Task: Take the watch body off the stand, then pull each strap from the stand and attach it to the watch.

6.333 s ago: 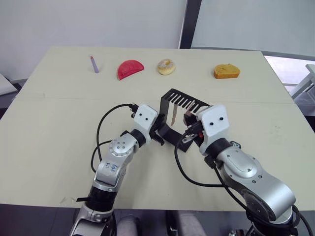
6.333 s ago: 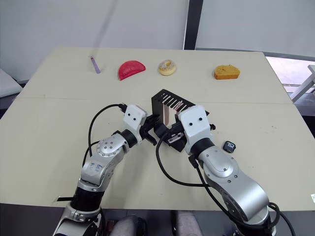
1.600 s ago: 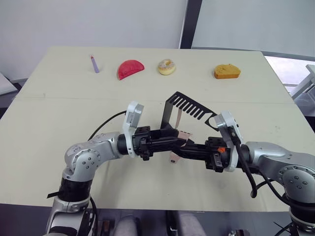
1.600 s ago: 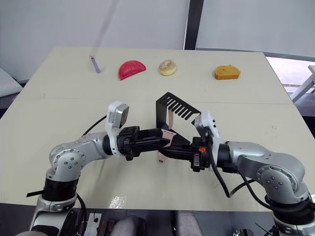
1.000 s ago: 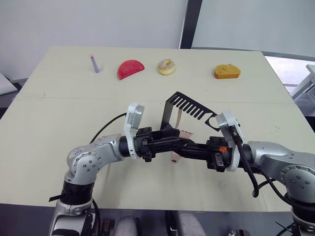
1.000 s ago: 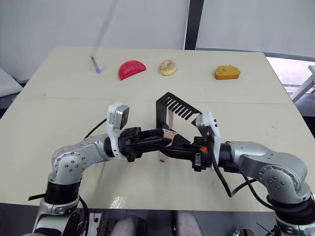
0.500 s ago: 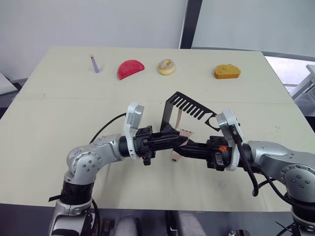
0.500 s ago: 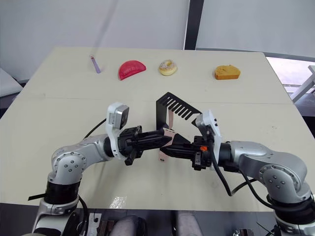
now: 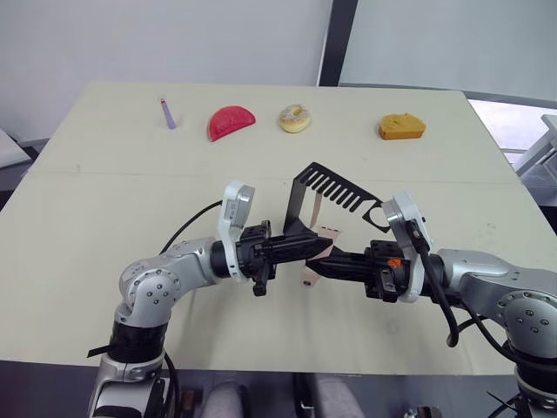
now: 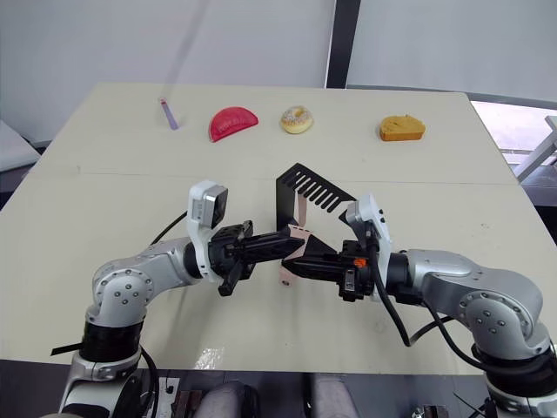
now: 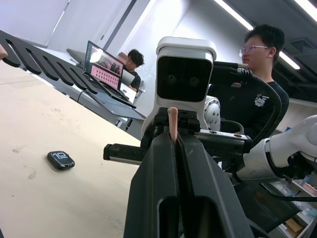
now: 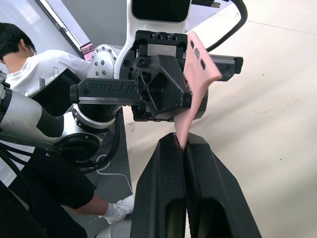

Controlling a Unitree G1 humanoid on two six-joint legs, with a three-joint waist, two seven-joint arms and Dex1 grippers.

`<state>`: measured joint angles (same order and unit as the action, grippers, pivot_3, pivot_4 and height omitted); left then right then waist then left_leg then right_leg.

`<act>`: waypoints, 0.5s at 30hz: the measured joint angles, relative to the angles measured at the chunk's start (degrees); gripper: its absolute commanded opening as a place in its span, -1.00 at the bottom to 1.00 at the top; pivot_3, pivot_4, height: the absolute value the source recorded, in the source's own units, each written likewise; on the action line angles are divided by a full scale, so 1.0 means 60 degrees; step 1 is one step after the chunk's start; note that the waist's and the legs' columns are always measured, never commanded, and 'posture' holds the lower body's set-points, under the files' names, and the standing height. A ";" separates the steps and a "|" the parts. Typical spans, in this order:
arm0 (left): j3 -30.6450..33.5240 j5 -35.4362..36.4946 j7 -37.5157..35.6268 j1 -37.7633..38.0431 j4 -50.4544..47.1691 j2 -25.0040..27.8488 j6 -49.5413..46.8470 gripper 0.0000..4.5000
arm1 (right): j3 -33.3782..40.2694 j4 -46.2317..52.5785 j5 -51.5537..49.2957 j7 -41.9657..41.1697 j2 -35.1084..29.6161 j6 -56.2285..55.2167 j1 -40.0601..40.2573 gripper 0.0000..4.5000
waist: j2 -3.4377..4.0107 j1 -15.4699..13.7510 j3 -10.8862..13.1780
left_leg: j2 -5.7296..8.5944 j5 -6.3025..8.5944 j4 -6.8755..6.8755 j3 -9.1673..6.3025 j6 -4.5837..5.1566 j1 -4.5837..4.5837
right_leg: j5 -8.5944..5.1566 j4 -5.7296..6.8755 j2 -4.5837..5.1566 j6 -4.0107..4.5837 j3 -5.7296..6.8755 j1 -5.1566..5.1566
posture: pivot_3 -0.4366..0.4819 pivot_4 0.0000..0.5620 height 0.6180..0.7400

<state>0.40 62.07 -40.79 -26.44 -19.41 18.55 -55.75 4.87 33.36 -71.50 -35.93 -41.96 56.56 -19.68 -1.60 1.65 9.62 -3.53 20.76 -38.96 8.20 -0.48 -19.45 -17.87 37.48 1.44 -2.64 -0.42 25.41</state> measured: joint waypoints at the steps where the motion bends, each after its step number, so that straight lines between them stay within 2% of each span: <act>1: 0.0006 0.0030 0.0000 -0.0001 0.0000 -0.0002 -0.0005 -1.00 | 0.0011 0.0006 -0.0024 0.0021 -0.0002 0.0000 0.0000 -1.00 | 0.0000 0.0000 0.0000 | 0.0000 0.0000 0.0000 0.0000 0.0000 0.0000 | 0.0000 0.0000 0.0000 0.0000 0.0000 0.0000 | -0.05 -0.47 0.95; 11: 0.0010 0.0119 -0.0003 -0.0009 0.0009 -0.0019 -0.0010 -1.00 | 0.0036 0.0062 -0.0171 0.0114 -0.0094 -0.0029 0.0002 -1.00 | 0.0000 -0.0001 0.0000 | 0.0000 0.0000 0.0001 -0.0001 0.0000 -0.0001 | 0.0000 -0.0003 0.0000 0.0000 0.0000 0.0000 | -0.05 -0.47 0.95; 14: 0.0008 0.0127 -0.0036 -0.0024 0.0010 -0.0015 -0.0010 -1.00 | 0.0036 0.0138 -0.0096 0.0155 -0.0136 -0.0051 0.0039 -0.60 | 0.0000 -0.0004 0.0000 | 0.0000 0.0000 0.0001 -0.0002 0.0000 -0.0003 | 0.0000 -0.0004 0.0000 0.0000 0.0001 0.0000 | -0.05 -0.47 0.95; 15: 0.0002 0.0129 -0.0090 -0.0038 0.0008 0.0014 -0.0008 -1.00 | 0.0059 0.0190 -0.0098 0.0199 -0.0211 -0.0051 0.0114 -0.41 | 0.0000 -0.0006 0.0000 | 0.0000 0.0000 0.0001 -0.0002 0.0000 -0.0004 | 0.0000 -0.0004 0.0000 0.0000 0.0001 0.0000 | -0.05 -0.47 0.95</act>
<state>0.41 62.84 -41.34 -26.67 -19.36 18.63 -55.80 5.23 34.50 -72.09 -34.74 -43.23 56.25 -18.99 -1.60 1.62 9.62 -3.53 20.77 -38.96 8.19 -0.48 -19.47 -17.87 37.46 1.44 -2.64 -0.41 25.42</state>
